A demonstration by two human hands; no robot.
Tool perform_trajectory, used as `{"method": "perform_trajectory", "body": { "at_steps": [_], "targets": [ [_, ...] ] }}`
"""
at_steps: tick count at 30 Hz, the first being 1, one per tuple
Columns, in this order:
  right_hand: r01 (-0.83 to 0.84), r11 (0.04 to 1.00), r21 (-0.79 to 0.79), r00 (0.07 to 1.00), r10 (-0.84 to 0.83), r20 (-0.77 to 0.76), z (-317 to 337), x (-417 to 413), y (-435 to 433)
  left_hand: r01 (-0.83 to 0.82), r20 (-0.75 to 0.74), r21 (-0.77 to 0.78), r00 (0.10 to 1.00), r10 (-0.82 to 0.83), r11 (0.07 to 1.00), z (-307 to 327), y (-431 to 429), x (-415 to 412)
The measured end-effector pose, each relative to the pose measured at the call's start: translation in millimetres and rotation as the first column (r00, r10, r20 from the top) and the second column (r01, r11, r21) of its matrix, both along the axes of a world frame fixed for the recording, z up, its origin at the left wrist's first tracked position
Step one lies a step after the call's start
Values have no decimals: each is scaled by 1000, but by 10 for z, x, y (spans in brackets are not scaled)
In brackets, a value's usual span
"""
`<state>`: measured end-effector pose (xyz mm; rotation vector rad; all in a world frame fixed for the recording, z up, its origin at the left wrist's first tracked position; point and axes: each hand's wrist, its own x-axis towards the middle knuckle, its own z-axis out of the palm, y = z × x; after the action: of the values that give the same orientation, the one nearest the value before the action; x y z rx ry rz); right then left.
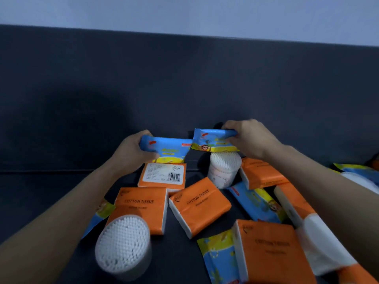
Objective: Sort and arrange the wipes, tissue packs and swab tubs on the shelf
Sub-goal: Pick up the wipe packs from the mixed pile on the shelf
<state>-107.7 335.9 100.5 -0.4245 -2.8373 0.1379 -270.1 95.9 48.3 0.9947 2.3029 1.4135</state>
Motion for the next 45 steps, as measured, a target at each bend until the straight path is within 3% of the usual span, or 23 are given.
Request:
{"method": "perform_trajectory", "body": {
  "at_steps": [9,14,21,25,28,33,36,38,41,45],
  "targets": [
    [101,975,198,993,-87,-77,-26,213,83,117,-66,-155,989,-129,981,-51,285,71],
    [185,981,54,983,-185,7,-53,313,181,228,-2,-268,972,-237,936,-117,351,90],
    [79,985,-155,993,-64,99,-50,328,182,207,3,-360,975,-220,910,-53,184,39],
    [-10,988,-155,999,2,-48,-64,245,43,159,28,-347,987,-160,924,-2,-16,16],
    [-140,943,-302,975,77,-210,-53,122,-120,99,22,-352,995,-97,931,31,-152,-1],
    [-334,863,-379,935,254,-247,-125,-144,-364,-46,54,-206,997,58,978,5,-339,18],
    [-366,841,-398,930,312,-196,-193,-252,-439,-151,86,-110,983,161,982,-37,-466,25],
    [-349,858,-376,935,346,-78,-248,-294,-446,-203,97,-65,973,208,977,-46,-524,39],
    [-297,938,-179,936,323,138,-288,-309,-430,-242,88,-41,966,245,969,-51,-543,59],
    [-164,986,-5,952,160,262,-216,-247,-309,-222,106,-24,969,224,975,-38,-435,103]
  ]
}}
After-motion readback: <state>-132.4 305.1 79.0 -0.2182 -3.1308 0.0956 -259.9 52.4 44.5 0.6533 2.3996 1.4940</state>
